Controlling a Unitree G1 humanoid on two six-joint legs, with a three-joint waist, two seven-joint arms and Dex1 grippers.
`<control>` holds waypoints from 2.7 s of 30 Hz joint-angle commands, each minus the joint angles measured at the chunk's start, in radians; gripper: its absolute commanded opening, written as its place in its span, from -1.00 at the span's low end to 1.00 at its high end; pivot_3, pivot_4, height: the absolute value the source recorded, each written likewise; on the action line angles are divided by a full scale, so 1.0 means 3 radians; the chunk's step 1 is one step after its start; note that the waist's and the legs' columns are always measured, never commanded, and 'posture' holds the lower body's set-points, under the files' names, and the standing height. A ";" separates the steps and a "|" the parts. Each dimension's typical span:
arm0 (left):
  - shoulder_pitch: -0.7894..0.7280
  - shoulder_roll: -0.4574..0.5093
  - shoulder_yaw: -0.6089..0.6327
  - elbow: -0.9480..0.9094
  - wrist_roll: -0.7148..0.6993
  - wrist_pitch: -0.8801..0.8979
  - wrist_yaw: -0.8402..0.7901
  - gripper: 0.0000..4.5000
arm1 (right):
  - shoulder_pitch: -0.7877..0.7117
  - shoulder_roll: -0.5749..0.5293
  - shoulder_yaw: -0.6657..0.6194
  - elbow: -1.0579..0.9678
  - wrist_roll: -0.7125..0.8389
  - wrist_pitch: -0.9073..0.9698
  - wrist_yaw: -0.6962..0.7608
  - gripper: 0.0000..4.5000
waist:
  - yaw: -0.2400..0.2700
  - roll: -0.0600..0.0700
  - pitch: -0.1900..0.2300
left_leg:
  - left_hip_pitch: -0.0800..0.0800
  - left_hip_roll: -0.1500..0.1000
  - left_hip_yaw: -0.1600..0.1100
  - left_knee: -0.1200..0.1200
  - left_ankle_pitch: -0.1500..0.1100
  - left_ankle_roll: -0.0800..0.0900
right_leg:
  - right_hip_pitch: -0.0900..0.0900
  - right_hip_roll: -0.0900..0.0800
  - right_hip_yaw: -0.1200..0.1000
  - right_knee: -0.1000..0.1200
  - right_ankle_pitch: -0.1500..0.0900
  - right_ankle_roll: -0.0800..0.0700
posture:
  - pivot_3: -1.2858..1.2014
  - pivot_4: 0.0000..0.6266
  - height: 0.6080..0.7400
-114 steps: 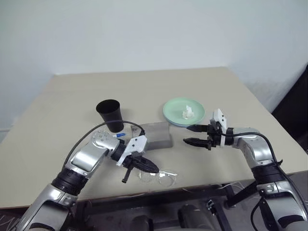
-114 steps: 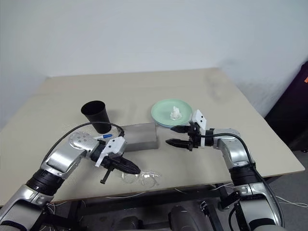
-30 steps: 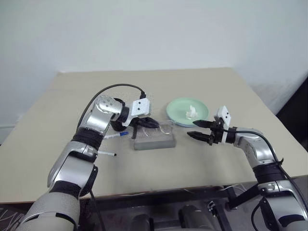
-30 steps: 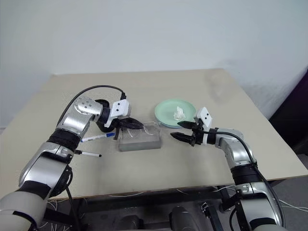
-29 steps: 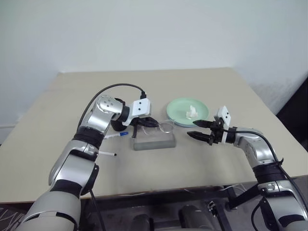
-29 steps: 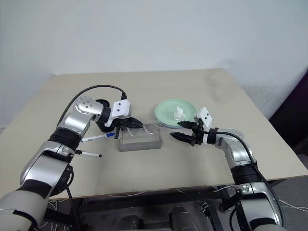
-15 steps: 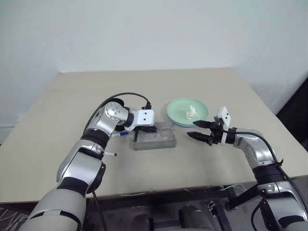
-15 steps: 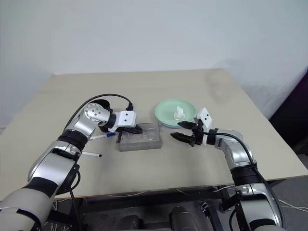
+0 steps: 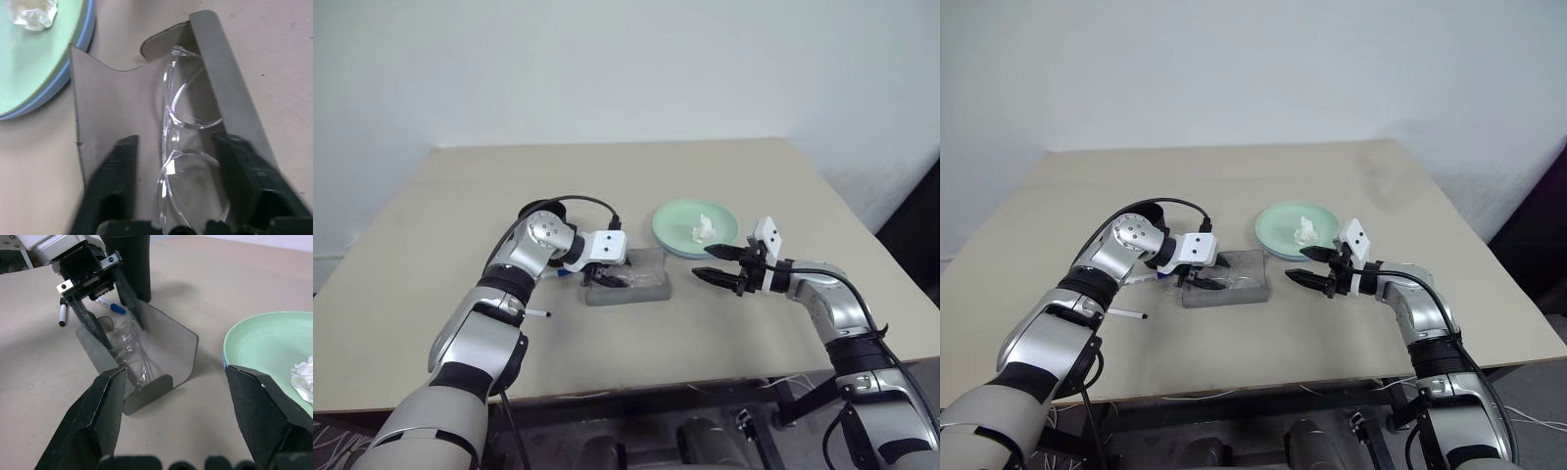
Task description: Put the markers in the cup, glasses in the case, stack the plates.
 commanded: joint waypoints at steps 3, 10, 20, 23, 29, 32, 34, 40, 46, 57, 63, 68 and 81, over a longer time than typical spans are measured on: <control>-0.0232 -0.0099 0.0231 0.0013 -0.0108 -0.0007 0.0317 0.22 | -0.0076 0.0023 -0.0035 -0.0076 0.0013 -0.0054 -0.0019 0.55 | 0.0001 0.0000 0.0000 | 0.0000 0.0000 -0.0001 0.0000 0.0000 0.0000 | 0.0000 0.0000 0.0000 0.0000 0.0000 0.0000 | 0.03 -1.00 1.00; -0.0408 -0.0170 0.0383 0.0186 -0.0126 -0.0031 0.0655 -0.35 | -0.0080 0.0039 -0.0034 -0.0087 0.0012 -0.0057 -0.0019 0.55 | 0.0001 0.0000 0.0000 | 0.0000 -0.0001 -0.0001 0.0000 0.0000 0.0000 | 0.0000 0.0000 0.0000 0.0000 0.0000 0.0001 | 0.03 -1.00 1.00; -0.0495 -0.0131 0.0013 0.0521 0.0541 -0.0205 0.1550 -0.99 | -0.0119 0.0033 -0.0055 -0.0143 0.0041 -0.0058 0.0000 0.55 | 0.0002 -0.0001 0.0000 | 0.0001 -0.0002 -0.0001 0.0001 0.0000 0.0000 | 0.0001 0.0000 0.0000 0.0001 0.0001 0.0001 | 0.03 -1.00 1.00; -0.0450 -0.0155 -0.0133 0.0601 0.0739 -0.0256 0.1690 -0.99 | -0.0117 0.0032 -0.0056 -0.0156 0.0043 -0.0058 -0.0001 0.55 | 0.0005 -0.0001 0.0000 | 0.0000 -0.0002 -0.0001 0.0000 0.0000 0.0000 | 0.0001 0.0000 0.0000 0.0001 0.0001 0.0001 | 0.03 -1.00 1.00; -0.0386 -0.0164 -0.0112 0.0629 0.0678 -0.0284 0.1405 -0.99 | -0.0081 0.0020 -0.0065 -0.0204 0.0047 -0.0048 -0.0009 0.55 | 0.0017 -0.0001 0.0000 | 0.0000 -0.0002 -0.0001 0.0000 0.0000 0.0000 | 0.0000 0.0000 0.0000 0.0001 0.0001 0.0001 | 0.03 -1.00 1.00; -0.0331 -0.0137 0.0072 0.0525 0.0379 -0.0244 0.0882 -0.99 | -0.0066 0.0019 -0.0067 -0.0223 0.0047 -0.0040 -0.0019 0.55 | 0.0019 -0.0001 0.0000 | 0.0000 -0.0002 -0.0001 0.0000 0.0000 0.0000 | 0.0000 0.0000 0.0000 0.0001 0.0000 0.0001 | 0.03 -1.00 1.00; -0.0293 -0.0106 0.0149 0.0437 0.0251 -0.0215 0.0614 -0.99 | -0.0060 0.0019 -0.0068 -0.0230 0.0047 -0.0036 -0.0023 0.55 | 0.0018 0.0000 0.0000 | 0.0000 -0.0002 -0.0001 0.0000 0.0000 0.0000 | 0.0000 0.0000 0.0000 0.0001 0.0000 0.0001 | 0.03 -1.00 1.00; -0.0006 0.0073 0.0194 -0.0034 0.0004 -0.0058 -0.0119 -0.99 | -0.0076 0.0041 -0.0047 -0.0215 0.0037 -0.0042 -0.0031 0.55 | 0.0008 -0.0001 0.0000 | 0.0000 -0.0001 -0.0001 0.0000 0.0000 0.0000 | 0.0000 0.0001 0.0000 0.0003 0.0000 0.0001 | 0.03 -1.00 1.00; 0.0306 0.0234 0.0200 -0.0572 -0.0147 0.0204 -0.0376 -0.99 | -0.0098 0.0051 -0.0030 -0.0204 0.0034 -0.0039 -0.0018 0.55 | 0.0010 0.0000 -0.0001 | 0.0001 0.0000 -0.0001 0.0001 0.0000 0.0000 | 0.0001 0.0000 0.0000 0.0003 0.0000 0.0001 | 0.03 -1.00 1.00; 0.0713 0.0988 0.0251 -0.1339 -0.0306 0.0536 -0.0872 -0.99 | -0.0097 0.0044 -0.0014 -0.0219 0.0032 -0.0018 0.0009 0.55 | -0.0012 0.0000 -0.0001 | 0.0005 0.0005 0.0000 0.0000 0.0000 0.0000 | -0.0001 0.0002 -0.0001 0.0009 0.0000 -0.0001 | 0.03 -1.00 1.00; 0.0696 0.1427 0.0068 -0.1188 -0.0253 0.0405 -0.1093 -0.48 | -0.0125 0.0076 0.0019 -0.0174 0.0021 -0.0028 0.0024 0.55 | -0.0007 -0.0001 -0.0001 | 0.0005 0.0003 0.0000 0.0003 0.0000 0.0000 | 0.0001 0.0000 -0.0001 0.0008 0.0000 -0.0002 | 0.03 -1.00 1.00; 0.0582 0.1583 -0.0163 -0.0952 -0.0147 0.0183 -0.1094 -0.03 | -0.0167 0.0119 0.0056 -0.0115 0.0012 -0.0050 0.0023 0.55 | -0.0005 -0.0002 -0.0001 | 0.0004 0.0003 0.0001 0.0003 0.0000 0.0000 | 0.0001 -0.0001 -0.0001 0.0007 0.0000 -0.0002 | 0.03 -1.00 1.00; 0.0307 0.1429 -0.0428 -0.0363 0.0134 -0.0077 -0.1093 -0.03 | -0.0174 0.0120 0.0055 -0.0096 0.0016 -0.0056 0.0027 0.55 | -0.0001 -0.0003 -0.0001 | 0.0002 0.0003 0.0001 0.0003 0.0000 0.0000 | -0.0001 0.0000 -0.0002 0.0008 0.0000 -0.0002 | 0.03 -1.00 1.00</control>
